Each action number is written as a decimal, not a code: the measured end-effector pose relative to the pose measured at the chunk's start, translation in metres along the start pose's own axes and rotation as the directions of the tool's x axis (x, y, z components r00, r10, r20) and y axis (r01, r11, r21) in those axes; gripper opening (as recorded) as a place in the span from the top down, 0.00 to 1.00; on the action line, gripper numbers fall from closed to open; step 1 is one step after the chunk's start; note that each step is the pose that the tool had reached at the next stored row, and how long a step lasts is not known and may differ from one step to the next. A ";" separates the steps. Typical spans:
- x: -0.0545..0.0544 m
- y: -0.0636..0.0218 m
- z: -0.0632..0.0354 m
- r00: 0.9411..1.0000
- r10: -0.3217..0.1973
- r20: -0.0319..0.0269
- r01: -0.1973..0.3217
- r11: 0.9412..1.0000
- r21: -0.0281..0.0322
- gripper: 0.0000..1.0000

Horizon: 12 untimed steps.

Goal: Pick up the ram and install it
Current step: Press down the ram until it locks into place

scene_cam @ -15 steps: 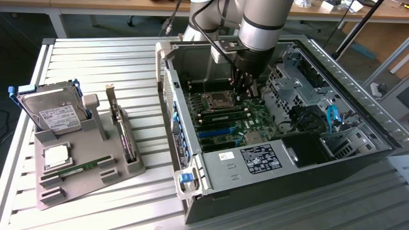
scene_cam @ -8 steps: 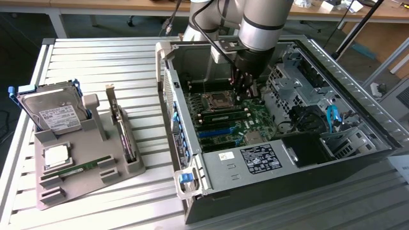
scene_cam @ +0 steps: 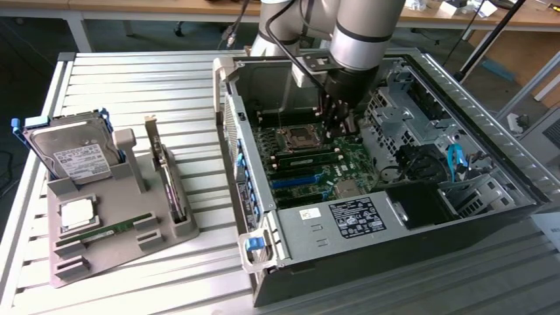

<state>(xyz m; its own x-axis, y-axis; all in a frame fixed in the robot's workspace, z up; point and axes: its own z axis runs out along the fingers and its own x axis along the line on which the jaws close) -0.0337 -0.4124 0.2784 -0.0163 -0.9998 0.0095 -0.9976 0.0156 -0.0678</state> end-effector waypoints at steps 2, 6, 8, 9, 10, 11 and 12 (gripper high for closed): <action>0.000 -0.0031 0.0010 1.000 0.000 0.000 0.000 1.000 0.000 0.89; 0.000 -0.0086 0.0024 1.000 0.000 0.000 0.000 1.000 -0.001 0.89; 0.000 -0.0127 0.0030 1.000 0.000 0.000 0.000 1.000 -0.002 0.89; 0.000 -0.0146 0.0034 1.000 0.000 0.000 0.000 1.000 -0.002 0.89; 0.000 -0.0190 0.0039 1.000 0.000 0.000 0.000 1.000 -0.002 0.89; 0.000 -0.0259 0.0048 1.000 0.000 0.000 0.000 1.000 -0.004 0.89; -0.001 -0.0313 0.0055 1.000 0.000 0.000 0.000 1.000 -0.006 0.89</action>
<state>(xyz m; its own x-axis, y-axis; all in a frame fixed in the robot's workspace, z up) -0.0021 -0.4124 0.2750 -0.0163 -0.9998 0.0098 -0.9979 0.0156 -0.0623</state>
